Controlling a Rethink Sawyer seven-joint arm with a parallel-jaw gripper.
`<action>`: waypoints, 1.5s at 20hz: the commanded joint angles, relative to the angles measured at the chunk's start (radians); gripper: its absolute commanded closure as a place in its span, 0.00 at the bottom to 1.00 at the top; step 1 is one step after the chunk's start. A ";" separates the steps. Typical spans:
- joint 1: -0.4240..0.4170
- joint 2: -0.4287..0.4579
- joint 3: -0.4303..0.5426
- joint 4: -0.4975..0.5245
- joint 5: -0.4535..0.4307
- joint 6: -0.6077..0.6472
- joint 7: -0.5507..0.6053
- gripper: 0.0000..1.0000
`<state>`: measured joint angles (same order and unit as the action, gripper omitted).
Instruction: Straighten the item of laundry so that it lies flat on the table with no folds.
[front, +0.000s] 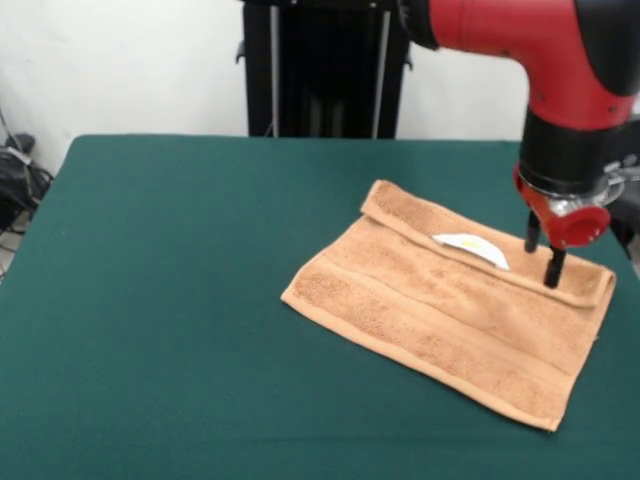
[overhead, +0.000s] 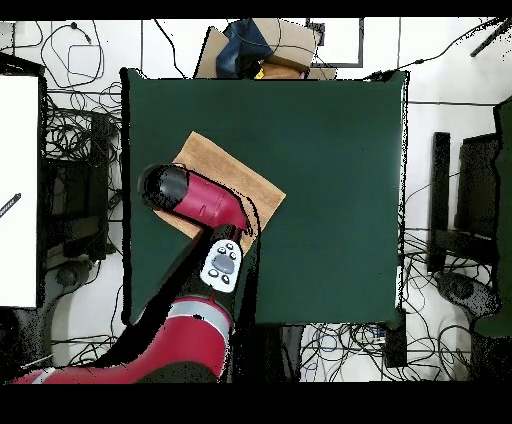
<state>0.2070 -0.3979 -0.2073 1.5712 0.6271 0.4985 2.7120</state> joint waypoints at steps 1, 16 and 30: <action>0.062 0.133 0.077 -0.020 -0.024 -0.065 0.134 0.00; -0.004 0.103 0.162 0.075 -0.015 -0.181 0.069 0.00; 0.034 0.133 0.092 -0.046 0.000 -0.063 0.141 0.00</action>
<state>0.2338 -0.2952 -0.1612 1.5605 0.6273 0.4029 2.7120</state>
